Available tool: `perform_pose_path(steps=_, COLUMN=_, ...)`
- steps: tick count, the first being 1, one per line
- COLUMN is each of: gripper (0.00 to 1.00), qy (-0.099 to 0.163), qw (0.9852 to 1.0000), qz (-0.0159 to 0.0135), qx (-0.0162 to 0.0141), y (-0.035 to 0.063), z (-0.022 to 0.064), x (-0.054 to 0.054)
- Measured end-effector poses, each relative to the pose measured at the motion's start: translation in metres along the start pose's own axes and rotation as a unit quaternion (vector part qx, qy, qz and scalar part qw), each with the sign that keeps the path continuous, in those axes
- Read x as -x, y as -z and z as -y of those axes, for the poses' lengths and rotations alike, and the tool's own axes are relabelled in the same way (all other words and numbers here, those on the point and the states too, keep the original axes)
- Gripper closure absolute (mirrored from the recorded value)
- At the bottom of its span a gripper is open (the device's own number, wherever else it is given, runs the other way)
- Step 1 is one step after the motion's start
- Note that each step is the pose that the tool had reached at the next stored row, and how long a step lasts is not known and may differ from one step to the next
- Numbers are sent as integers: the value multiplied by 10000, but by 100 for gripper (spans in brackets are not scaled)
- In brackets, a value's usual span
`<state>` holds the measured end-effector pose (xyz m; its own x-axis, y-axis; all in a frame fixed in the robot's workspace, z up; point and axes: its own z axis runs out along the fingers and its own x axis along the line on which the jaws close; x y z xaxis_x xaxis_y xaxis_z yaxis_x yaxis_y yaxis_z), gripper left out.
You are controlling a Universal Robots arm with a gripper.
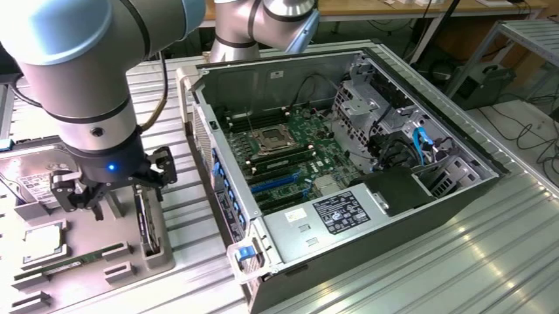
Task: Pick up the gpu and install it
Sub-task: 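Pick up the gpu and move the gpu toward the slot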
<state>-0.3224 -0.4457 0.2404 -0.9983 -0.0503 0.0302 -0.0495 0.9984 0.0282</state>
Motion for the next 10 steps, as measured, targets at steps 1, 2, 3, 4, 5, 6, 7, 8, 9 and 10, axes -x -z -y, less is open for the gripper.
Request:
perform_pose_path(steps=1, gripper=9, qy=-2, qw=10000, qz=0, qx=0, y=-2, z=39, x=-2)
perform_pose_path(steps=2, gripper=9, qy=-3, qw=10000, qz=0, qx=0, y=-4, z=53, x=-2)
perform_pose_path(steps=3, gripper=9, qy=-3, qw=10000, qz=-1, qx=0, y=-5, z=69, x=0)
perform_pose_path(steps=4, gripper=9, qy=-4, qw=10000, qz=1, qx=1, y=-11, z=72, x=5)
perform_pose_path(steps=5, gripper=9, qy=-4, qw=10000, qz=0, qx=0, y=-21, z=74, x=13)
perform_pose_path(steps=6, gripper=9, qy=-5, qw=10000, qz=0, qx=-2, y=-31, z=75, x=20)
perform_pose_path(steps=7, gripper=9, qy=-6, qw=10000, qz=-1, qx=-2, y=-43, z=76, x=26)
perform_pose_path(steps=8, gripper=11, qy=-6, qw=10000, qz=0, qx=-2, y=-65, z=77, x=32)
perform_pose_path(steps=9, gripper=11, qy=-6, qw=10000, qz=0, qx=-2, y=-75, z=77, x=34)
perform_pose_path(steps=10, gripper=18, qy=-6, qw=10000, qz=0, qx=-2, y=-83, z=77, x=35)
